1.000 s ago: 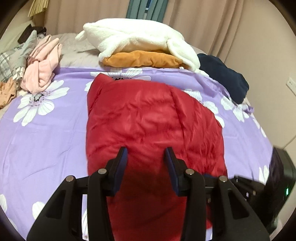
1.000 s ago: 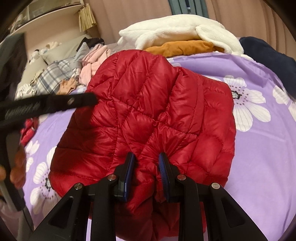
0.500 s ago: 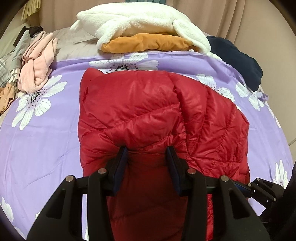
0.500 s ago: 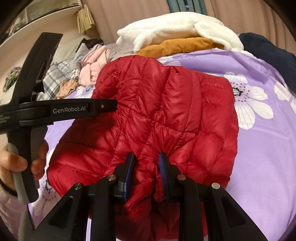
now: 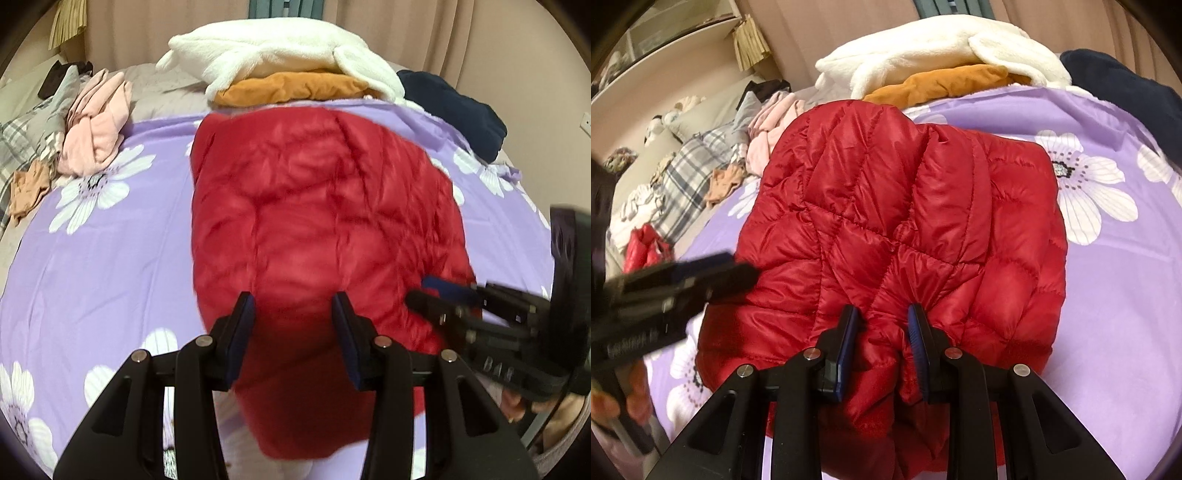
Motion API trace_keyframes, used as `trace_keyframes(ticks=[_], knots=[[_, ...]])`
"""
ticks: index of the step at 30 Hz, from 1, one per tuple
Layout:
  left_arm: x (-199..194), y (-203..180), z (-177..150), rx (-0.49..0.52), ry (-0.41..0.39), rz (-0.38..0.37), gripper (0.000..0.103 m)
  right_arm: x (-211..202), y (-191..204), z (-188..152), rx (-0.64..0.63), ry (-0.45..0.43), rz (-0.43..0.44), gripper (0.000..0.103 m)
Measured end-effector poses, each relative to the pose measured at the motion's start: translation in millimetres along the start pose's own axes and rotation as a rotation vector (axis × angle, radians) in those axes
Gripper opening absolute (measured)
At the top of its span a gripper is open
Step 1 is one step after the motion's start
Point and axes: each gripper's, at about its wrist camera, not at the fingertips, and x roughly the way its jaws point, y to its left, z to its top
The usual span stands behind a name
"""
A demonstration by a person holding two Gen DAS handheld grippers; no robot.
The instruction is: Fold large clothes
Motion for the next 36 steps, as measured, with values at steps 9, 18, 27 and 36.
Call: trace_keyframes(ticks=[9,18,27,36], knots=[[9,3,-14,-0.011,0.042,0.005,0.046,2,4,1,-0.012,0.017,-0.025,0.027],[1,6,-21,-0.052,0.05,-0.014,0.047,-16,4,2,0.004,0.009,-0.03,0.027],[-1,7,-27,-0.068,0.051,-0.022,0.047,-27,5,-7,-0.043,0.009,-0.067,0.03],[7,8,-26,-0.063,0.057,-0.013,0.052,-12,4,-11,-0.031,0.024,-0.077,0.03]])
